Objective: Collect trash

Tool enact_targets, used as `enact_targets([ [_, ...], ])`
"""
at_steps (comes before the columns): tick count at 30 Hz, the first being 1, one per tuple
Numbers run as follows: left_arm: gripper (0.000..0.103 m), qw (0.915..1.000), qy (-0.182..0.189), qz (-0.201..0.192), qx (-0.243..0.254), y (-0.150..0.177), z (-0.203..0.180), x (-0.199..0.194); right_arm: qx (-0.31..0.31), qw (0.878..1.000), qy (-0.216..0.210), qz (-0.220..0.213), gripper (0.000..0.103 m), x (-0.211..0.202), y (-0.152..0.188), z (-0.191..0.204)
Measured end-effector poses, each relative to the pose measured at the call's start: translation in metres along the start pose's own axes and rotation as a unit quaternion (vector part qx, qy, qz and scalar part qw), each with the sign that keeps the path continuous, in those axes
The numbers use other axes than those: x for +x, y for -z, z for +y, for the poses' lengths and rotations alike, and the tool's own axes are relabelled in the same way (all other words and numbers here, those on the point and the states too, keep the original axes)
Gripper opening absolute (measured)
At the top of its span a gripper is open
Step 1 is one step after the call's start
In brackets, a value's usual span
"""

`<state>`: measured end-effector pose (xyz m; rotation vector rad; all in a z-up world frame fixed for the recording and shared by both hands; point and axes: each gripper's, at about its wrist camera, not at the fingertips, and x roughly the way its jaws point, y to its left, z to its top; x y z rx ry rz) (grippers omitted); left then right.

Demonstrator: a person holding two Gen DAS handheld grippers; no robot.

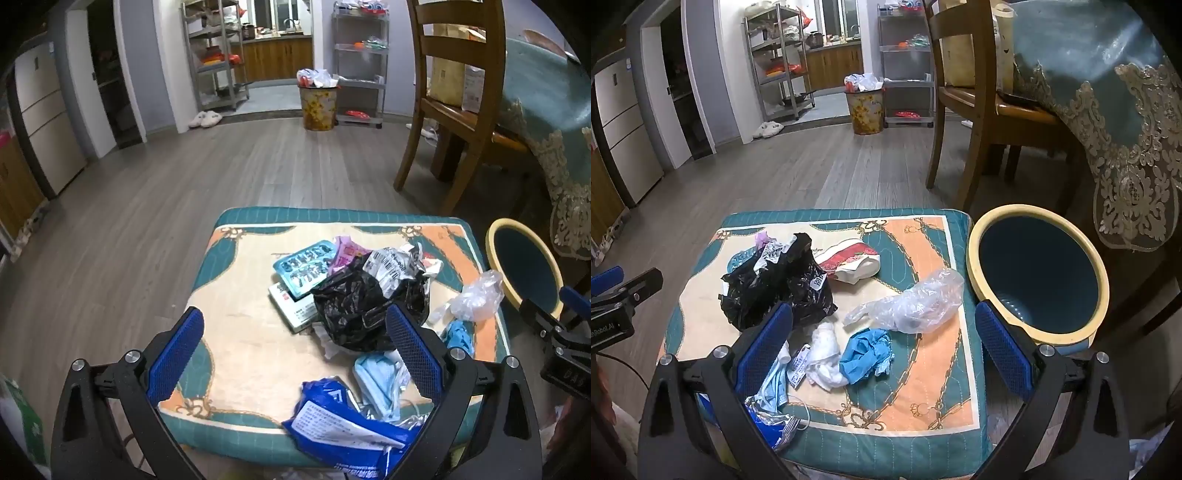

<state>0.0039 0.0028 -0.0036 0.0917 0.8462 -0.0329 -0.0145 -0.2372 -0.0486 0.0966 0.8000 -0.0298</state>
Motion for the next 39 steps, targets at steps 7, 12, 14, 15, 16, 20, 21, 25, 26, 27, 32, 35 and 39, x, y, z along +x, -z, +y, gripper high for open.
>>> enact_targets([
  [7, 0.098, 1.0000, 0.000, 0.000, -0.001, 0.0001, -0.0007, 0.0001, 0.000, 1.000, 0.003, 0.002, 0.097, 0.0011, 0.0009, -0.0017],
  [12, 0.098, 1.0000, 0.000, 0.001, 0.000, 0.0004, -0.0020, -0.0005, -0.002, 1.000, 0.004, 0.003, 0.097, 0.0017, 0.0010, -0.0010],
  [14, 0.098, 1.0000, 0.000, 0.001, -0.001, 0.0004, -0.0015, -0.0003, -0.001, 1.000, 0.003, 0.004, 0.097, 0.0019, 0.0010, -0.0020],
  [15, 0.098, 1.0000, 0.000, 0.002, 0.000, 0.0007, -0.0021, 0.0001, -0.001, 1.000, 0.004, 0.005, 0.097, 0.0025, 0.0010, -0.0027],
  [16, 0.098, 1.0000, 0.000, 0.002, 0.000, 0.0011, -0.0027, 0.0002, -0.001, 1.000, 0.004, 0.005, 0.097, 0.0032, 0.0011, -0.0020],
  [20, 0.098, 1.0000, 0.001, 0.002, -0.001, 0.0011, -0.0023, 0.0005, 0.000, 1.000, 0.005, 0.007, 0.097, 0.0038, 0.0011, -0.0031],
  [21, 0.098, 1.0000, 0.000, 0.002, -0.001, 0.0013, -0.0031, 0.0006, -0.001, 1.000, 0.005, 0.006, 0.097, 0.0035, 0.0012, -0.0021],
  [25, 0.098, 1.0000, 0.001, 0.002, -0.001, 0.0011, -0.0024, 0.0004, 0.000, 1.000, 0.006, 0.007, 0.097, 0.0039, 0.0014, -0.0024],
  [26, 0.098, 1.0000, 0.000, 0.002, -0.001, 0.0008, -0.0021, 0.0005, 0.000, 1.000, 0.006, 0.007, 0.097, 0.0039, 0.0015, -0.0030],
  [27, 0.098, 1.0000, 0.001, 0.002, -0.001, 0.0010, -0.0019, 0.0005, -0.001, 1.000, 0.006, 0.007, 0.097, 0.0039, 0.0014, -0.0024],
  [32, 0.098, 1.0000, 0.001, 0.002, -0.001, 0.0009, -0.0014, 0.0006, 0.000, 1.000, 0.006, 0.007, 0.097, 0.0040, 0.0013, -0.0028],
  [35, 0.098, 1.0000, 0.001, 0.003, -0.001, 0.0007, -0.0014, 0.0006, -0.001, 1.000, 0.006, 0.008, 0.097, 0.0052, 0.0017, -0.0029],
  [39, 0.098, 1.0000, 0.001, 0.002, -0.002, 0.0014, -0.0019, 0.0004, -0.002, 1.000, 0.007, 0.007, 0.097, 0.0053, 0.0018, -0.0029],
])
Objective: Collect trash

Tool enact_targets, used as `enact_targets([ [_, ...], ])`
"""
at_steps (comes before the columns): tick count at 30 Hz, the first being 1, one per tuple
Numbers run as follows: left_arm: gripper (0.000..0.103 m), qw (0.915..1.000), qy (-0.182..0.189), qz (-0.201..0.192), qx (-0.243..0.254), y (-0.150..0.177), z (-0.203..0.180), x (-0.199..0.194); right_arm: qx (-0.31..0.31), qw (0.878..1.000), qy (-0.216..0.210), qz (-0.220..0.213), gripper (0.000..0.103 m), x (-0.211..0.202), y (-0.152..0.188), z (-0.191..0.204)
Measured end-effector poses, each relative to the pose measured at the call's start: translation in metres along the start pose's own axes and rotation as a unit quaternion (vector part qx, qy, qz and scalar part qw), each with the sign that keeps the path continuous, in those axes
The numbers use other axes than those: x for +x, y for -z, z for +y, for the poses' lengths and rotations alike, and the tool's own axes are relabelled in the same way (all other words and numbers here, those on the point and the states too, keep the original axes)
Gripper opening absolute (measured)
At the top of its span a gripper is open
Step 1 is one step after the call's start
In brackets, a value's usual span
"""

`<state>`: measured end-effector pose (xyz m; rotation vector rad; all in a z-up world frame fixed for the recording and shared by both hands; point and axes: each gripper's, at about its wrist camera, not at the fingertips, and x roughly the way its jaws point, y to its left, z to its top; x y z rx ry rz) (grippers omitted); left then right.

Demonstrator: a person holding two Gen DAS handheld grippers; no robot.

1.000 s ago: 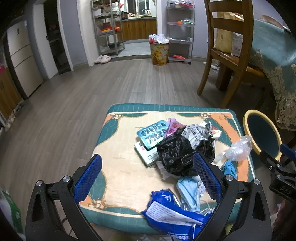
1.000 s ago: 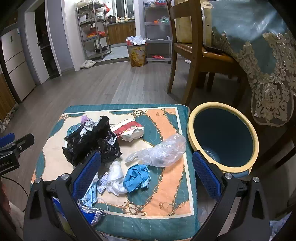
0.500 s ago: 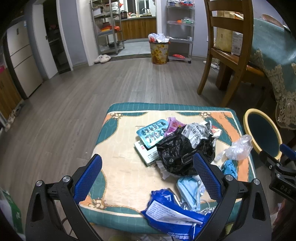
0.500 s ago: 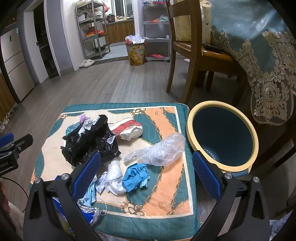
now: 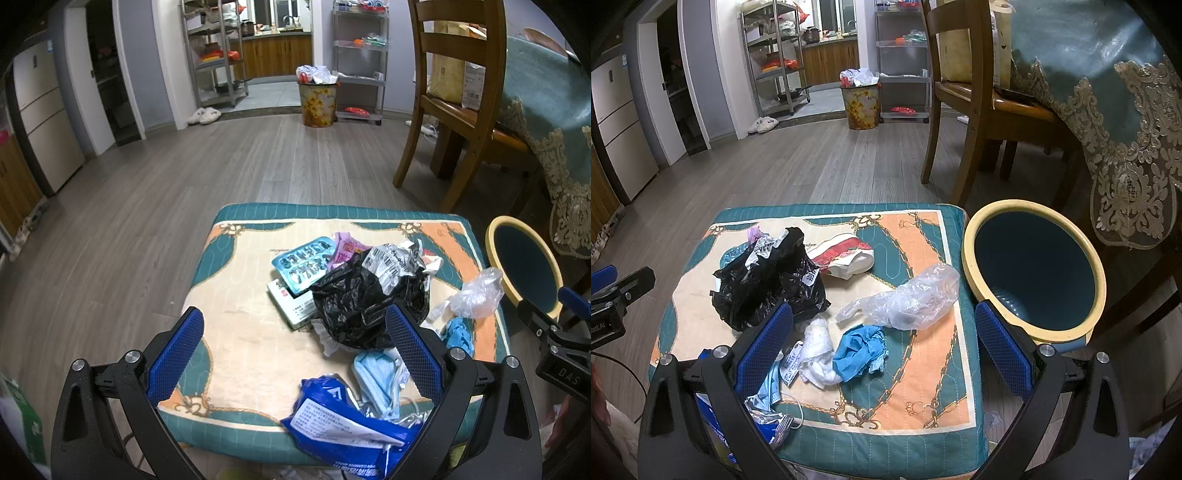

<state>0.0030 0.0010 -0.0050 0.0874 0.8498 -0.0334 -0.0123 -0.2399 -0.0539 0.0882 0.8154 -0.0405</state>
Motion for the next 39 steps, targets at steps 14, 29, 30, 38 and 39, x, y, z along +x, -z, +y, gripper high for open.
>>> enact_targets([
  [14, 0.098, 1.0000, 0.001, 0.001, 0.000, -0.001, 0.001, 0.000, 0.000, 1.000, 0.001, 0.001, 0.097, 0.000, 0.001, -0.001],
  [29, 0.098, 0.9981, 0.045, 0.020, 0.038, -0.015, -0.017, 0.020, -0.034, 0.999, 0.005, 0.013, 0.097, 0.005, -0.035, -0.019],
  [30, 0.098, 0.9980, 0.044, 0.016, 0.043, -0.019, -0.018, 0.023, -0.041, 0.999, 0.009, 0.010, 0.097, 0.005, -0.042, -0.023],
  [38, 0.098, 0.9923, 0.096, 0.046, 0.063, -0.028, -0.034, 0.057, 0.012, 0.994, -0.043, 0.098, 0.097, 0.067, -0.050, -0.058],
  [39, 0.098, 0.9915, 0.097, 0.050, 0.072, -0.027, -0.038, 0.060, 0.035, 0.991, -0.054, 0.119, 0.097, 0.079, -0.046, -0.062],
])
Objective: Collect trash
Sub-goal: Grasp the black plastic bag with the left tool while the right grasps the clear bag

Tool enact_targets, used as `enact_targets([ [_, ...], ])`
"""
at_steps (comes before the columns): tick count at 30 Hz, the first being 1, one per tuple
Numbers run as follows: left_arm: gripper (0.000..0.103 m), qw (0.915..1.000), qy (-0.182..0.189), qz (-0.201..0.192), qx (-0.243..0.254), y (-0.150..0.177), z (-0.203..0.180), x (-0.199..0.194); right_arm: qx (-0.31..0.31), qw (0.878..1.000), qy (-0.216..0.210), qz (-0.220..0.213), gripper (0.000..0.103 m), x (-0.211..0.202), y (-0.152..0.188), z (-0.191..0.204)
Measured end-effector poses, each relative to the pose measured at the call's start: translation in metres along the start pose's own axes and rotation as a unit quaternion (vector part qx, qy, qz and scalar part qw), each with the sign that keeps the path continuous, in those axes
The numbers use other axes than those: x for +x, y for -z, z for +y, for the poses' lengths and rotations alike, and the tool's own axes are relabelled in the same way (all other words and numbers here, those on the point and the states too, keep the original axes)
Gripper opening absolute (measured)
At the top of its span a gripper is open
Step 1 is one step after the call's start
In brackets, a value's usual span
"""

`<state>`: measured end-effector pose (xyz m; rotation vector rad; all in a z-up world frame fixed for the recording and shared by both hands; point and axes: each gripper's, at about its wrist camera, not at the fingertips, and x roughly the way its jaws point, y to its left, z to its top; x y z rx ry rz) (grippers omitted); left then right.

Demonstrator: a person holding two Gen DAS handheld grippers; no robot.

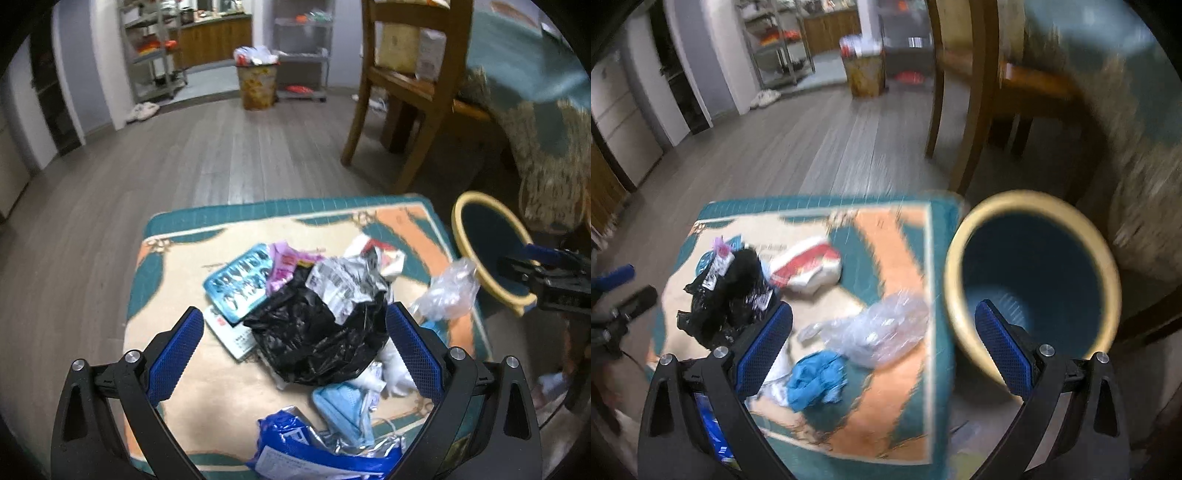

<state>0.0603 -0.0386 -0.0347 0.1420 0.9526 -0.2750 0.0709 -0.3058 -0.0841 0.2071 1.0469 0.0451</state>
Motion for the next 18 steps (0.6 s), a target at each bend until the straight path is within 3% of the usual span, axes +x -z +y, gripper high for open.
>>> enact_targets([
  [4, 0.097, 0.9990, 0.013, 0.022, 0.037, 0.007, -0.020, 0.018, 0.045, 0.998, -0.025, 0.033, 0.095, 0.028, 0.001, -0.004],
  [9, 0.093, 0.9962, 0.016, 0.026, 0.082, 0.013, -0.036, 0.034, 0.039, 0.995, -0.028, 0.089, 0.060, 0.061, 0.009, 0.007],
  [11, 0.078, 0.9958, 0.019, 0.029, 0.085, 0.012, -0.037, 0.040, 0.048, 0.992, -0.035, 0.114, 0.051, 0.075, 0.014, 0.007],
  [12, 0.072, 0.9956, 0.019, 0.034, 0.085, 0.012, -0.037, 0.045, 0.050, 0.991, -0.037, 0.119, 0.037, 0.078, 0.015, 0.006],
  [14, 0.050, 0.9951, 0.010, 0.050, 0.085, 0.013, -0.037, 0.057, 0.058, 0.990, -0.048, 0.123, 0.028, 0.080, 0.017, 0.006],
  [16, 0.041, 0.9946, 0.006, 0.057, 0.087, 0.014, -0.037, 0.062, 0.062, 0.990, -0.057, 0.117, 0.020, 0.076, 0.017, 0.007],
  [18, 0.036, 0.9955, 0.016, 0.049, 0.080, 0.010, -0.034, 0.055, 0.065, 0.990, -0.062, 0.107, 0.018, 0.068, 0.013, 0.006],
])
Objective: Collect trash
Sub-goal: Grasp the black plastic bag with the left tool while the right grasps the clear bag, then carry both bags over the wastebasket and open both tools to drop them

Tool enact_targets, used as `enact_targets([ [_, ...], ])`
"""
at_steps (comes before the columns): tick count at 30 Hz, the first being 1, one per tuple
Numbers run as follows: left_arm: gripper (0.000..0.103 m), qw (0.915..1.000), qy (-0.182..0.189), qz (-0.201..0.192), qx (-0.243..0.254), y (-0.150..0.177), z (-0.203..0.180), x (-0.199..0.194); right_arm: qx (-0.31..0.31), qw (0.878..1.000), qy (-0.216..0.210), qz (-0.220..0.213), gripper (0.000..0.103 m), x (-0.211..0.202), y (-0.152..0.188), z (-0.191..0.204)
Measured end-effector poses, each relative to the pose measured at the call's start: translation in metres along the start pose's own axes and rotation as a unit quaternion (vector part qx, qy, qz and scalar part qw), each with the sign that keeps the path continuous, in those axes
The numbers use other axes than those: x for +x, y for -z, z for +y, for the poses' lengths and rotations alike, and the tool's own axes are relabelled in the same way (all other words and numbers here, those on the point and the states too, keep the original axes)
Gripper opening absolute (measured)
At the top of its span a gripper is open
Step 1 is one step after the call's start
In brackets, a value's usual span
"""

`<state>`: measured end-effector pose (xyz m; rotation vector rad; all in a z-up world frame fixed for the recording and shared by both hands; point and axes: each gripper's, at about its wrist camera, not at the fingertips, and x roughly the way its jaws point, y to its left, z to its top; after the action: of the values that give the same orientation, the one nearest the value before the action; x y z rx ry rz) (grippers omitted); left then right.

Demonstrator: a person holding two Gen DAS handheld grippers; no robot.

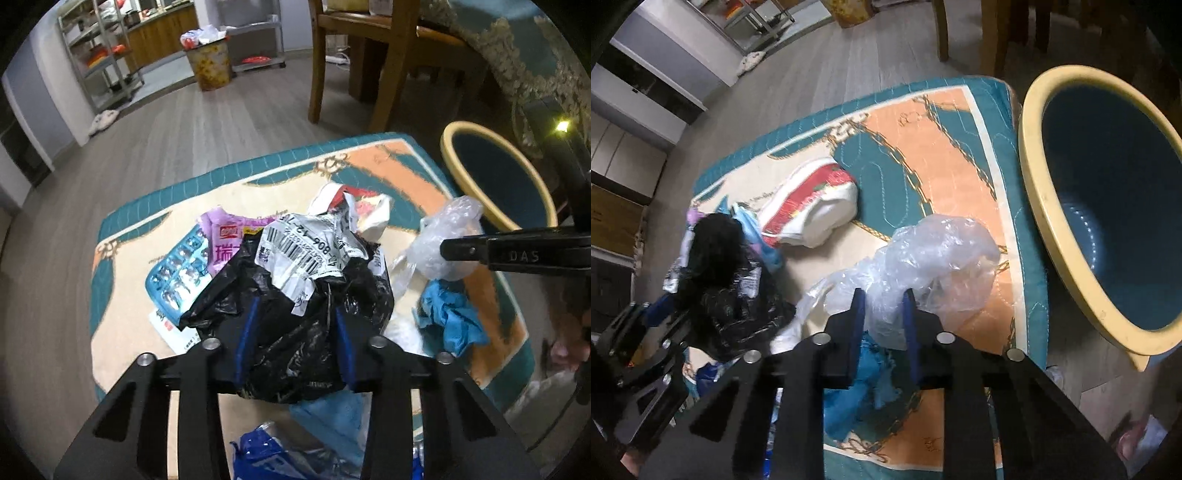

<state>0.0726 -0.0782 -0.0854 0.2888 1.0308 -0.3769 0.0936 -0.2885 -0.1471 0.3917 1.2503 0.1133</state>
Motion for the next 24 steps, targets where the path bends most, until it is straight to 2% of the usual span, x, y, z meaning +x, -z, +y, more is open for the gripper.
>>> enact_targets([
  [3, 0.031, 0.9994, 0.008, -0.032, -0.014, -0.005, 0.004, -0.018, -0.002, 1.000, 0.003, -0.018, 0.017, -0.019, -0.003, 0.000],
  [7, 0.031, 0.9966, -0.006, -0.080, -0.019, -0.016, 0.005, -0.045, -0.020, 0.998, 0.017, -0.054, 0.017, -0.053, -0.008, 0.005],
  [13, 0.031, 0.9897, 0.008, -0.141, -0.023, -0.040, -0.007, -0.075, -0.009, 0.992, -0.005, -0.126, 0.017, -0.130, -0.031, -0.012],
  [18, 0.031, 0.9861, 0.035, -0.161, -0.015, -0.059, -0.033, -0.078, 0.002, 0.982, 0.025, -0.185, 0.017, -0.187, -0.039, -0.053],
  [21, 0.031, 0.9846, 0.052, -0.167, -0.008, -0.067, -0.053, -0.075, 0.030, 0.979, 0.047, -0.196, 0.017, -0.197, -0.038, -0.088],
  [24, 0.031, 0.9836, 0.069, -0.166, 0.005, -0.076, -0.078, -0.067, 0.053, 0.978, 0.062, -0.190, 0.017, -0.197, -0.033, -0.117],
])
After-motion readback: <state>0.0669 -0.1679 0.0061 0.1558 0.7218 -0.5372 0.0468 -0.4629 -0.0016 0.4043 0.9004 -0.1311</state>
